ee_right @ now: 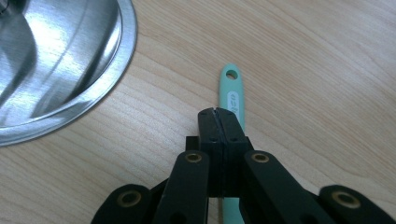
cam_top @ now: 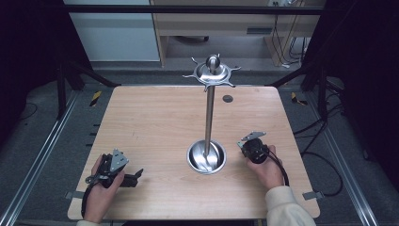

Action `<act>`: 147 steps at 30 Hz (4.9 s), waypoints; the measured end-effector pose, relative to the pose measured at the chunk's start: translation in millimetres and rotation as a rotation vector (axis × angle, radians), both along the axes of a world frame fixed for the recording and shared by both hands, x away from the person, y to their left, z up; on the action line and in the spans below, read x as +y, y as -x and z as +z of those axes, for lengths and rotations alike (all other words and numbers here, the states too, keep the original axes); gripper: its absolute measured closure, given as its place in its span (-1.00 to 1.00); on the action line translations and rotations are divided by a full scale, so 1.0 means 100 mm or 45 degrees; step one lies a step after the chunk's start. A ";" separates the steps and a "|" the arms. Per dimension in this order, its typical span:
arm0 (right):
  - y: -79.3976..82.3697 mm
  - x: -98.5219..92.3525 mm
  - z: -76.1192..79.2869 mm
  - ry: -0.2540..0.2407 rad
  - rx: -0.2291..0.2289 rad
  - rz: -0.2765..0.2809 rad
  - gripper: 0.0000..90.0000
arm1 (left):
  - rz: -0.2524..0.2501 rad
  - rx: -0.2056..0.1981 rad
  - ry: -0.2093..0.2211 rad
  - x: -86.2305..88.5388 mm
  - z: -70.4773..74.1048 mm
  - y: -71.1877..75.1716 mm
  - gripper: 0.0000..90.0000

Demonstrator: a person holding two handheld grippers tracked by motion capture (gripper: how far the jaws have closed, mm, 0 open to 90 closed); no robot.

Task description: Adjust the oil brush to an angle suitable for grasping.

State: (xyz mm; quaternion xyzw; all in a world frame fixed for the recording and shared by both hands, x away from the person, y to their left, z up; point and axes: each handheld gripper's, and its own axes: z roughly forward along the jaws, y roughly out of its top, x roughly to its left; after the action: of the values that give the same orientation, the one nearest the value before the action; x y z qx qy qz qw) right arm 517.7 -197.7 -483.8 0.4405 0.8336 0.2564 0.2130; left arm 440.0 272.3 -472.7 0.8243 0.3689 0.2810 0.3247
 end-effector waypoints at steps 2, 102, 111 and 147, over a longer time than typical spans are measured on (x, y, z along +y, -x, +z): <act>0.00 0.01 -0.01 0.001 0.008 0.002 1.00 | -0.001 0.000 0.000 0.00 0.00 0.00 -0.94; -0.13 -0.30 0.29 0.137 0.613 -0.154 0.82 | -0.009 0.021 -0.007 0.00 -0.02 0.01 -0.94; 0.00 -0.47 0.73 0.004 0.419 -0.132 0.83 | -0.008 0.021 -0.010 0.00 -0.02 0.01 -0.94; 0.63 -0.47 1.99 -0.416 -0.259 0.032 0.83 | -0.002 0.022 -0.006 0.01 -0.02 0.00 -0.94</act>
State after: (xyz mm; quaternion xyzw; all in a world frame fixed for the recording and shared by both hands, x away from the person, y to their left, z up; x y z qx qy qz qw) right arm 454.8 -244.6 -285.2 0.4305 0.7605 0.4342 0.2184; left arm 439.6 272.9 -474.9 0.8279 0.3703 0.2744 0.3197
